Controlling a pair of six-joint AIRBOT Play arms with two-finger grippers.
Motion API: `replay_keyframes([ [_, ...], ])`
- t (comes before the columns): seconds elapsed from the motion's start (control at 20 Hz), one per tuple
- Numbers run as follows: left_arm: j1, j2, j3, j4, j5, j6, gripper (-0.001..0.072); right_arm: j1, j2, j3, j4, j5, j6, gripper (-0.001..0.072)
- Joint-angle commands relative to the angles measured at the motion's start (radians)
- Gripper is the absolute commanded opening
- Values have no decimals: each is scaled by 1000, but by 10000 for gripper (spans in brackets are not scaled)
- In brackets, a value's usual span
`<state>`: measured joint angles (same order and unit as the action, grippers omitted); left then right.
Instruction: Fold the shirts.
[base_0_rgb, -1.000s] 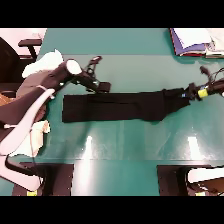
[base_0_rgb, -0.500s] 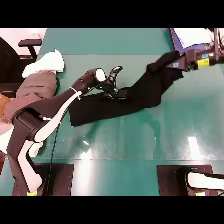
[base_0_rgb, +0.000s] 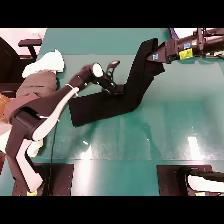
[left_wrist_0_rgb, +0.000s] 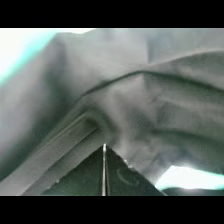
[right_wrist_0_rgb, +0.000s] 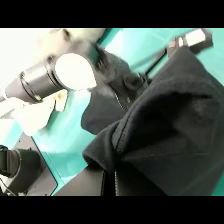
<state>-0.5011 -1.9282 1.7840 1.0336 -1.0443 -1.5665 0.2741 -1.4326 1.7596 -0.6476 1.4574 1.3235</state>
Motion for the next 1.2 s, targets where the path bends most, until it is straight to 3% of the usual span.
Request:
replay_keyframes([
  [0.0,86,85,15,113,-106,3,29,29,-14,5,2,-15,1,22],
  [0.3,271,308,15,209,-142,34,30,184,-96,5,4,-62,-51,22],
  [0.55,430,472,15,229,-158,56,30,475,-269,5,88,-319,-163,23],
  [0.6,455,494,15,229,-166,56,30,525,-311,14,91,-375,-178,59],
  [0.65,480,511,15,229,-178,56,30,566,-359,45,91,-404,-210,209],
  [0.7,498,525,15,229,-189,56,30,600,-408,95,100,-409,-236,412],
  [0.75,513,536,15,229,-205,56,30,624,-445,144,95,-400,-237,532],
  [0.8,527,544,16,229,-224,56,30,635,-478,198,94,-358,-237,529],
  [0.9,538,555,15,230,-250,57,30,618,-498,263,4,-259,-184,429],
  [1.05,538,558,15,242,-263,56,30,525,-441,199,-201,-156,-120,429],
  [1.15,538,558,15,242,-269,56,30,426,-376,71,-219,-138,-115,429],
])
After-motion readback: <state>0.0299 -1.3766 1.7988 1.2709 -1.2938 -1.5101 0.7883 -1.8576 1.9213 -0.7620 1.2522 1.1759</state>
